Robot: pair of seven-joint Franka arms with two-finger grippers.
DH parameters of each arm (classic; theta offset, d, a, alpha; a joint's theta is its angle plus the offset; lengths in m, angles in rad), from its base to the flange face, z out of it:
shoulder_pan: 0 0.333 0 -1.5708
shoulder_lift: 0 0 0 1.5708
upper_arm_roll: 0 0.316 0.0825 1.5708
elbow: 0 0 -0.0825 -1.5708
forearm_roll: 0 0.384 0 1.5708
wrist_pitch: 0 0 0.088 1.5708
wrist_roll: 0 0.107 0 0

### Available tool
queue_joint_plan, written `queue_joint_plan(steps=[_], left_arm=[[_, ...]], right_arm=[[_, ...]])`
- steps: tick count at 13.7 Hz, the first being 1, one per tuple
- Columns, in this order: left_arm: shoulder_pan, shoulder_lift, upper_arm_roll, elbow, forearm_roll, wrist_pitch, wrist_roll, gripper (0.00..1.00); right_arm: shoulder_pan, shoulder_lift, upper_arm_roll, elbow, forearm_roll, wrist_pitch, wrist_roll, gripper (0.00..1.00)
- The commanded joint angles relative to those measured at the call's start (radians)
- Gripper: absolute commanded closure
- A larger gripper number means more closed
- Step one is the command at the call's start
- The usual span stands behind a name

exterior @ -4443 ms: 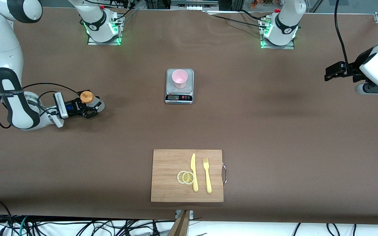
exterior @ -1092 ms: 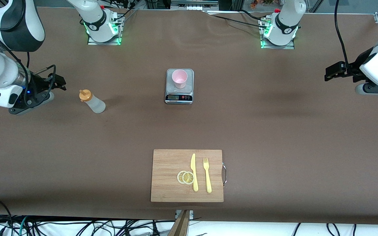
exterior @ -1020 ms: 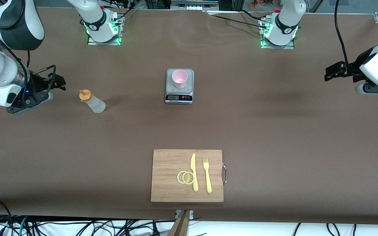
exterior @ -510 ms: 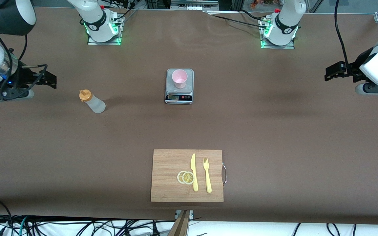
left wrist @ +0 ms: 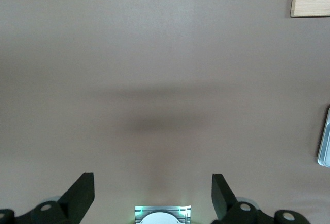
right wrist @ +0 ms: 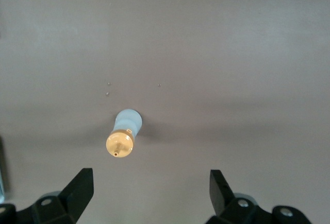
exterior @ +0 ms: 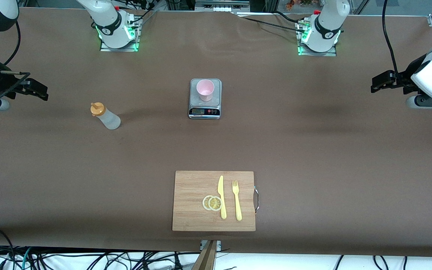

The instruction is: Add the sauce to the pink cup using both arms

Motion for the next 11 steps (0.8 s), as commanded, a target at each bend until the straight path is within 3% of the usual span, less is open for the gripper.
queue_joint_plan(steps=[1,3,5,6,11], left_arm=[[0.007,0.007,-0.003,0.004,0.009,-0.001,0.022,0.0],[0.007,0.007,-0.003,0.004,0.009,0.001,0.022,0.0],[0.005,0.008,-0.003,0.004,0.008,0.001,0.021,0.0],[0.005,0.008,-0.003,0.004,0.008,0.001,0.021,0.0],[0.005,0.008,-0.003,0.004,0.009,0.001,0.021,0.0]], right_arm=[[-0.004,-0.021,-0.006,0.015,0.013,-0.021,0.048,0.0],[-0.006,-0.025,-0.027,0.019,0.021,-0.018,0.044,0.0],[-0.007,-0.023,-0.07,0.016,0.122,-0.016,0.022,0.0],[-0.007,-0.023,-0.078,0.016,0.131,-0.013,-0.004,0.0],[-0.004,-0.023,-0.075,0.019,0.098,-0.002,-0.01,0.0]])
